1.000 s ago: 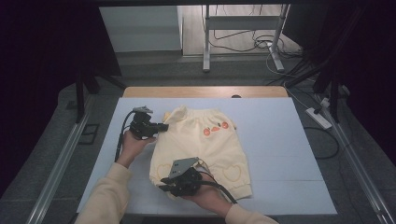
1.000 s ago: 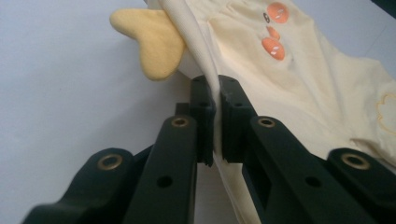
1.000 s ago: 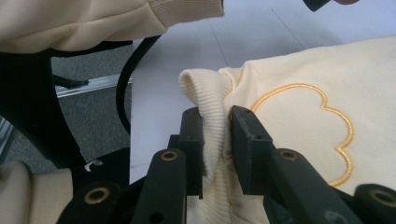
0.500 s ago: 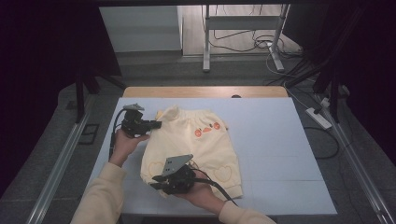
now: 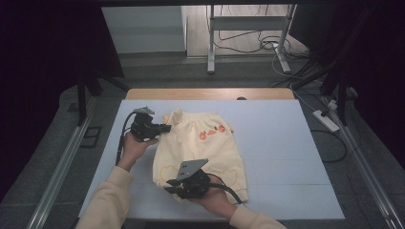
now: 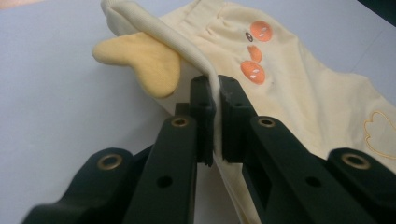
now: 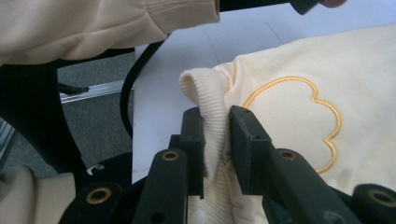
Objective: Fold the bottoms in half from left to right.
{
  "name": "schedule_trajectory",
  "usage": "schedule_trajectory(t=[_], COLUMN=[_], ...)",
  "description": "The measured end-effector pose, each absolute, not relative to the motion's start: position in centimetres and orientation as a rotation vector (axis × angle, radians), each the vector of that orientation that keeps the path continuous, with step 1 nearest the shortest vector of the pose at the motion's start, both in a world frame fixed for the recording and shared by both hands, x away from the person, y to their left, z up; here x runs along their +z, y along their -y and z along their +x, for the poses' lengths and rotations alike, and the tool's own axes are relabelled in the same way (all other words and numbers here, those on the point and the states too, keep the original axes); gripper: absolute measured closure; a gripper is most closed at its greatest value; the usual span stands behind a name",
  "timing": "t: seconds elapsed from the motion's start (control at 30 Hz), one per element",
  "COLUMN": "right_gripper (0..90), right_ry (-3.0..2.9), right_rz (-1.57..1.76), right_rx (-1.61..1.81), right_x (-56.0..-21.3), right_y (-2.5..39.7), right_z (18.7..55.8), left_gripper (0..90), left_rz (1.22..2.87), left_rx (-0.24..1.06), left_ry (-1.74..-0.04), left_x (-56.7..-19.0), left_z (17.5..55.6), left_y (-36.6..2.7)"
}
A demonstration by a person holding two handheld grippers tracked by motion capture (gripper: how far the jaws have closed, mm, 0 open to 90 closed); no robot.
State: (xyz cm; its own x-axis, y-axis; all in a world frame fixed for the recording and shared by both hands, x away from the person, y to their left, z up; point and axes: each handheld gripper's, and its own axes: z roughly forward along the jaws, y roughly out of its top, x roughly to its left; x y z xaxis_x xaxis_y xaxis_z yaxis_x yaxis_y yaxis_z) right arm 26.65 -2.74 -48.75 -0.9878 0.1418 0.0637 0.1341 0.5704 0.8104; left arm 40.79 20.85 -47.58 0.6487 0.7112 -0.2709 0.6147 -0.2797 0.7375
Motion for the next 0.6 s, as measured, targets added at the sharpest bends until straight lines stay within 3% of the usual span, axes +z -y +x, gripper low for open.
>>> schedule_trajectory(t=[0.6], right_gripper=[75.2], right_ry=[-2.749], right_rz=[0.307], right_rx=[1.428], right_x=[-48.4], right_y=[4.9], right_z=[26.4], left_gripper=[84.8], left_rz=[1.971], left_rx=[0.132], left_ry=[-1.013], left_x=[-47.4], left_z=[40.9], left_y=[-19.8])
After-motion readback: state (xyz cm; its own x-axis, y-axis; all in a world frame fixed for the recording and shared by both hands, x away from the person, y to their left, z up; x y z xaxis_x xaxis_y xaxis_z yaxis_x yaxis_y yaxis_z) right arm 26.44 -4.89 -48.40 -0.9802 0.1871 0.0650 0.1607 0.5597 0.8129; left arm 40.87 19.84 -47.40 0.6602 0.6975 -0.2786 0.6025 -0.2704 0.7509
